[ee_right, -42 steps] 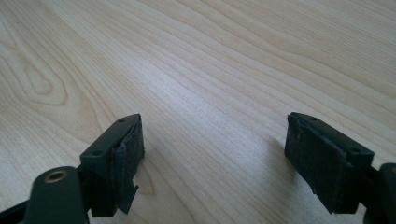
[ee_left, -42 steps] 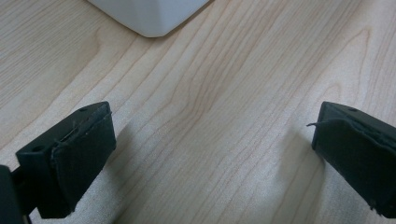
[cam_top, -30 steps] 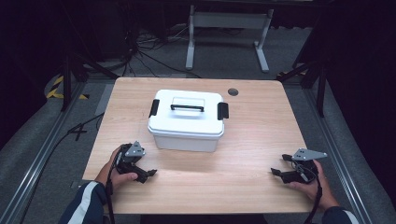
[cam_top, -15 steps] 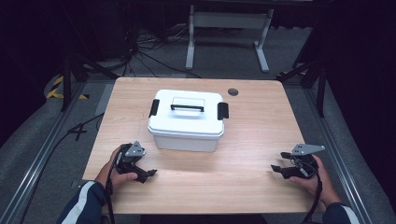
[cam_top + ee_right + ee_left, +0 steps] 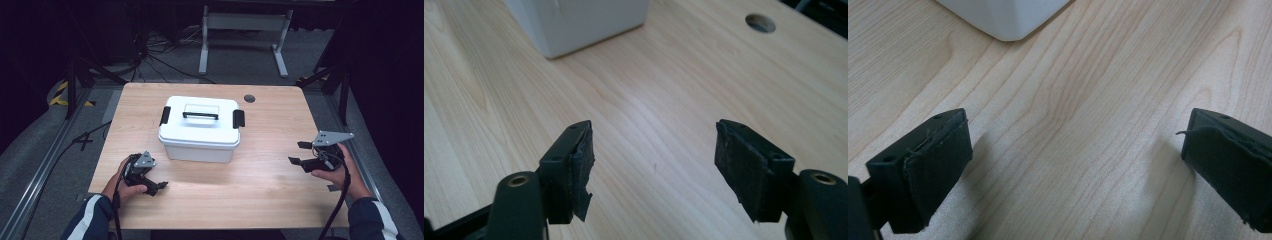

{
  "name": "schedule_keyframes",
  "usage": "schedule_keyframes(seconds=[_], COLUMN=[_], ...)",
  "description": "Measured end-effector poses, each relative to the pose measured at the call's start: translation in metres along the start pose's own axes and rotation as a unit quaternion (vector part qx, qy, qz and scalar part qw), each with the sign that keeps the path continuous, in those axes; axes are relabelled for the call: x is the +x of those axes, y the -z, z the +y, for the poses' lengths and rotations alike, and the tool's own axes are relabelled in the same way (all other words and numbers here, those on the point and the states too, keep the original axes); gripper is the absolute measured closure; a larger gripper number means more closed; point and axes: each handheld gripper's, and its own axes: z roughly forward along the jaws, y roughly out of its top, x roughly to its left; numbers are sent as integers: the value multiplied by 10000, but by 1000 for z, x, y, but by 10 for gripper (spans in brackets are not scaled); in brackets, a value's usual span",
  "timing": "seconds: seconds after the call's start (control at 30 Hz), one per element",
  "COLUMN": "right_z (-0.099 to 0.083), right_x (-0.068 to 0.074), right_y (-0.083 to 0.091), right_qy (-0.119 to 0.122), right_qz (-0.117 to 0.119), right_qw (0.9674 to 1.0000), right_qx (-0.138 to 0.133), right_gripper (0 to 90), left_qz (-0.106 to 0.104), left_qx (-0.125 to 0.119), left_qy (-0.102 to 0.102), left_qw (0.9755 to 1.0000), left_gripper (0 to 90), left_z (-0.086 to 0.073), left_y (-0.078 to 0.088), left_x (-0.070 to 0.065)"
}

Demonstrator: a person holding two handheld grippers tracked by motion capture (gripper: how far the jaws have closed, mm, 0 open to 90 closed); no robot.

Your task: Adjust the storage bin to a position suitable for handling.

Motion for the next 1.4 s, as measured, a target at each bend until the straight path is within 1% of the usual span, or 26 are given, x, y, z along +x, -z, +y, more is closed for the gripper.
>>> schedule_keyframes(seconds=[0.07, 0.13, 0.17, 0.23, 0.3, 0.37, 0.43, 0.47, 0.5, 0.6, 0.73, 0.9, 0.97, 1.0, 1.07, 1.13, 1.17, 1.27, 1.33, 1.4], right_z=[10, 19, 24, 31, 38, 45, 53, 53, 57, 67, 80, 95, 102, 107, 115, 125, 125, 141, 148, 156], right_x=[-1, 0, 0, 1, 1, 1, 2, 2, 3, 5, 9, 12, 12, 12, 13, 15, 15, 19, 21, 24], right_y=[3, 5, 5, 4, 3, 2, 0, 0, -1, -3, -8, -12, -13, -13, -14, -15, -15, -21, -25, -30], right_qy=[69, 152, 221, 332, 421, 457, 550, 550, 582, 736, 872, 1098, 1182, 1210, 1267, 1404, 1404, 1537, 1644, 1700], right_qz=[39, 34, 76, 52, 92, 79, 110, 110, 122, 126, 180, 257, 234, 276, 284, 276, 276, 334, 321, 374], right_qw=[9999, 9999, 9997, 9994, 9990, 9988, 9982, 9982, 9979, 9966, 9952, 9925, 9915, 9910, 9900, 9881, 9881, 9853, 9832, 9816], right_qx=[-61, -67, -19, 45, 102, 161, 227, 227, 268, 346, 406, 465, 497, 502, 549, 573, 573, 670, 723, 787], right_gripper=[329, 329, 330, 330, 332, 333, 334, 334, 334, 336, 339, 340, 341, 341, 341, 353, 353, 362, 364, 367], left_qz=[0, 0, 2, 3, 3, 3, -1, -1, -6, -35, -19, 8, 31, 35, 52, 58, 58, 65, 66, 65], left_qx=[0, 1, 0, -2, 0, -1, 0, 0, 3, 5, 3, 3, -15, -26, -19, -16, -16, -18, -17, -16], left_qy=[-1, -2, 2, 7, 5, 5, 2, 2, -9, -32, -22, 31, 48, 54, 63, 64, 64, 69, 68, 69], left_qw=[10000, 10000, 10000, 10000, 10000, 10000, 10000, 10000, 10000, 10000, 10000, 10000, 10000, 10000, 10000, 10000, 10000, 10000, 10000, 10000], left_gripper=[4, 5, 4, 5, 5, 5, 5, 4, 4, 3, 4, 5, 5, 5, 5, 5, 5, 5, 5, 5], left_z=[0, 0, 0, 0, 0, 0, 0, 0, 0, 0, 0, -1, -1, -1, -1, -1, -1, -1, -1, -1], left_y=[0, 0, 0, 0, 0, 0, 0, 0, 0, 0, 0, 1, 1, 1, 1, 1, 1, 1, 1, 1], left_x=[0, 0, 0, 0, 0, 0, 0, 0, 0, 1, 0, -1, -1, -1, -2, -2, -2, -2, -2, -2])
